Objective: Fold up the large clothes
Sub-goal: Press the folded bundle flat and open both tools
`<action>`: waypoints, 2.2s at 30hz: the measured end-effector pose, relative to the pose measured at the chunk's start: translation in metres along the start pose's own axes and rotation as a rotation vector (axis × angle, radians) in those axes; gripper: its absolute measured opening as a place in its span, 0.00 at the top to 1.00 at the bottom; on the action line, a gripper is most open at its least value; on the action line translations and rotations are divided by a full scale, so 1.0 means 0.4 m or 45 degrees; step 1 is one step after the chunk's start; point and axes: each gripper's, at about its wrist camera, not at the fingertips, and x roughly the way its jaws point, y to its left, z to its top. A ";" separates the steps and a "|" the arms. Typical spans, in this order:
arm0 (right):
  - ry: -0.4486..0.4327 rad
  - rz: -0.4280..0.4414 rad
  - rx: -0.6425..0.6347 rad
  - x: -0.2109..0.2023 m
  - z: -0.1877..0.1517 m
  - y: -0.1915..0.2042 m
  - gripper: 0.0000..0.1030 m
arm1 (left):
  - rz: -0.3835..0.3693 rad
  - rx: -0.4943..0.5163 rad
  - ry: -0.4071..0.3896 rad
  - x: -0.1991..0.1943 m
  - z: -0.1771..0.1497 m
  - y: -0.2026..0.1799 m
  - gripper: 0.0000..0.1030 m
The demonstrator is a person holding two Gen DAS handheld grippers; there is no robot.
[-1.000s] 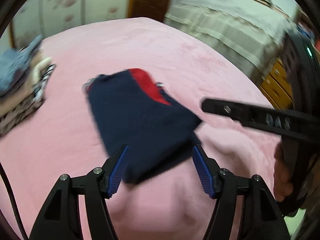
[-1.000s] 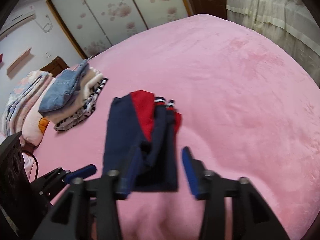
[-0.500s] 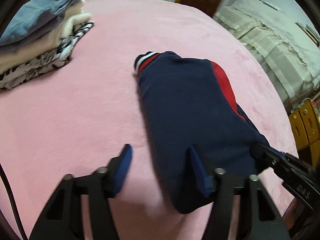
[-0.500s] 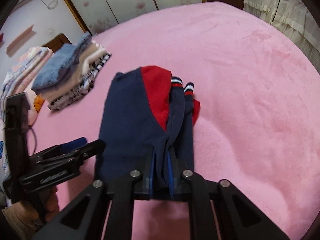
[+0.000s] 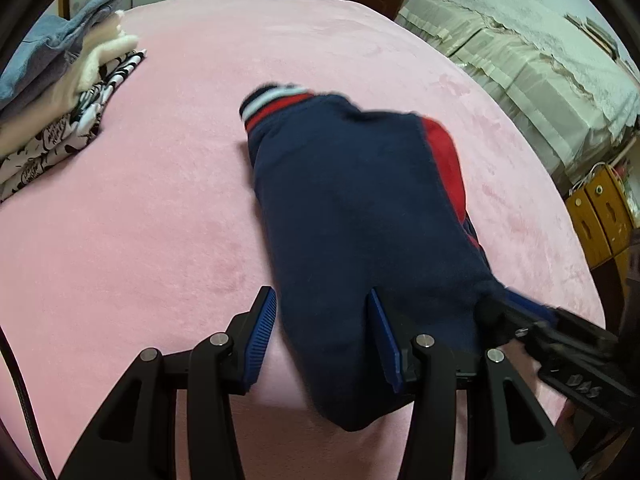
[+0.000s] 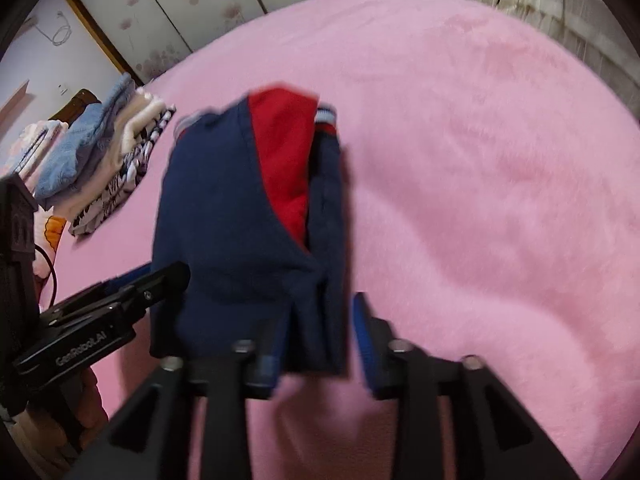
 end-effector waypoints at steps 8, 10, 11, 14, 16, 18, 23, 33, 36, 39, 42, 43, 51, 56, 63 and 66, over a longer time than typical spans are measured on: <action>-0.154 0.025 -0.117 0.006 0.157 0.050 0.56 | -0.042 -0.057 -0.086 -0.005 0.112 0.041 0.55; -0.155 0.027 -0.121 0.040 0.199 0.053 0.56 | -0.079 -0.109 -0.068 0.026 0.146 0.061 0.55; -0.134 0.043 -0.119 0.067 0.219 0.053 0.56 | -0.096 -0.129 -0.057 0.041 0.159 0.066 0.55; -0.041 0.070 -0.123 0.128 0.242 0.041 0.95 | -0.100 -0.164 -0.042 0.073 0.184 0.081 0.55; -0.055 0.013 -0.141 0.137 0.241 0.035 0.96 | -0.118 -0.167 -0.041 0.084 0.193 0.080 0.55; -0.041 -0.015 -0.138 0.155 0.230 0.021 0.96 | -0.124 -0.175 -0.029 0.101 0.191 0.077 0.55; -0.019 -0.036 -0.078 0.191 0.205 0.007 0.92 | -0.086 -0.156 -0.009 0.131 0.189 0.064 0.55; -0.055 -0.032 0.001 0.063 0.206 -0.001 0.71 | -0.043 -0.163 0.093 0.081 0.189 0.053 0.51; -0.029 -0.031 0.024 0.027 0.201 0.001 0.63 | -0.037 -0.181 0.129 0.049 0.181 0.048 0.48; -0.020 -0.046 0.018 -0.023 0.202 0.012 0.55 | -0.023 -0.185 0.143 0.006 0.178 0.037 0.42; -0.006 -0.050 -0.013 -0.070 0.206 0.031 0.54 | -0.015 -0.168 0.142 -0.043 0.182 0.020 0.35; 0.008 -0.042 -0.020 -0.084 0.207 0.037 0.54 | -0.016 -0.163 0.140 -0.059 0.184 0.013 0.33; 0.090 -0.069 -0.178 -0.167 0.207 0.107 0.45 | -0.039 -0.133 0.172 -0.152 0.190 -0.031 0.32; 0.108 -0.017 -0.200 -0.192 0.210 0.126 0.45 | -0.046 -0.149 0.208 -0.175 0.183 -0.044 0.26; 0.176 0.061 -0.147 -0.159 0.217 0.107 0.37 | -0.056 -0.185 0.244 -0.154 0.167 -0.041 0.23; 0.208 0.064 -0.132 -0.127 0.214 0.091 0.36 | -0.059 -0.222 0.256 -0.130 0.159 -0.027 0.23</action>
